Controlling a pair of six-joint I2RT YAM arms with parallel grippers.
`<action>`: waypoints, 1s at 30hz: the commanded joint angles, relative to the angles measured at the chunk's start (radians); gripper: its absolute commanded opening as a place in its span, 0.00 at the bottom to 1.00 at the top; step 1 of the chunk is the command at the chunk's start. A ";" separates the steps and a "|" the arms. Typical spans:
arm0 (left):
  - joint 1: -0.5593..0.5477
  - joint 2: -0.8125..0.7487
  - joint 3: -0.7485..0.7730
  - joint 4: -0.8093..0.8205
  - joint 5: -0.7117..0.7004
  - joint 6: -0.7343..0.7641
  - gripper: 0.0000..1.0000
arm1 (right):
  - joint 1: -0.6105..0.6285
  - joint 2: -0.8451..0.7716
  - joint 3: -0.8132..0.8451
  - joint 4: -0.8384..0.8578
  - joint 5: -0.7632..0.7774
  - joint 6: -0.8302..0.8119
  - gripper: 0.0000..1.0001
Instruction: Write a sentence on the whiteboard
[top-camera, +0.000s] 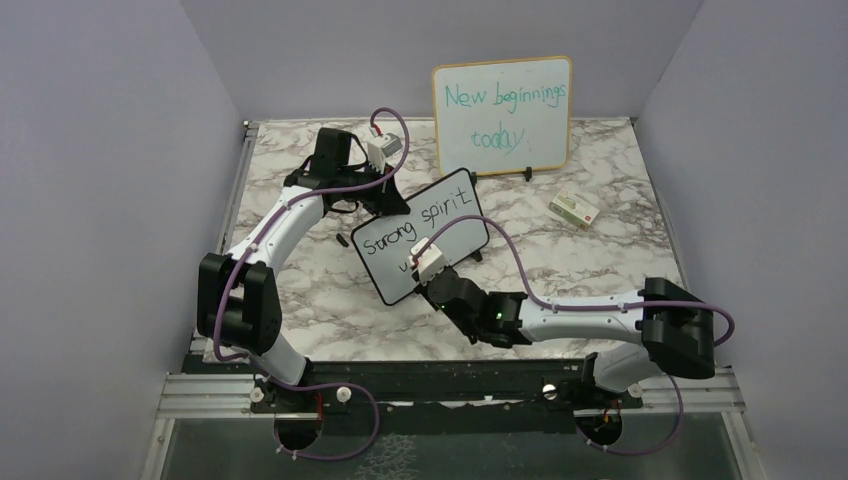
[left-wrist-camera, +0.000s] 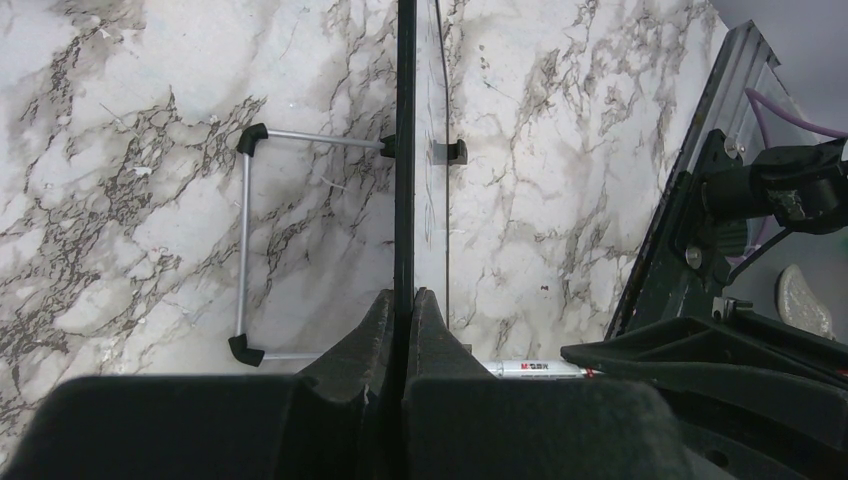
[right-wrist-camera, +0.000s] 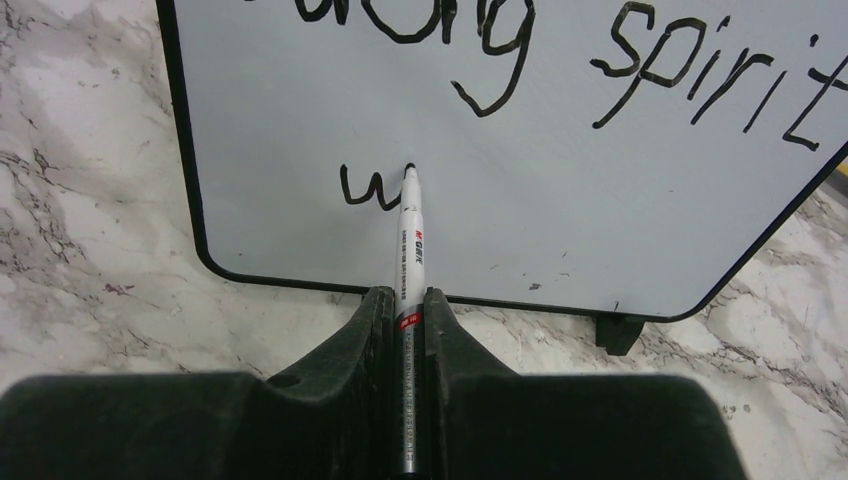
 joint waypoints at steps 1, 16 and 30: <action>-0.012 0.011 -0.033 -0.049 -0.076 0.042 0.00 | -0.003 -0.054 -0.011 0.009 0.007 0.027 0.00; -0.012 0.012 -0.032 -0.049 -0.076 0.041 0.00 | -0.004 -0.010 0.003 0.034 0.039 0.011 0.01; -0.012 0.013 -0.034 -0.049 -0.074 0.041 0.00 | -0.026 0.027 0.018 0.036 0.027 0.031 0.00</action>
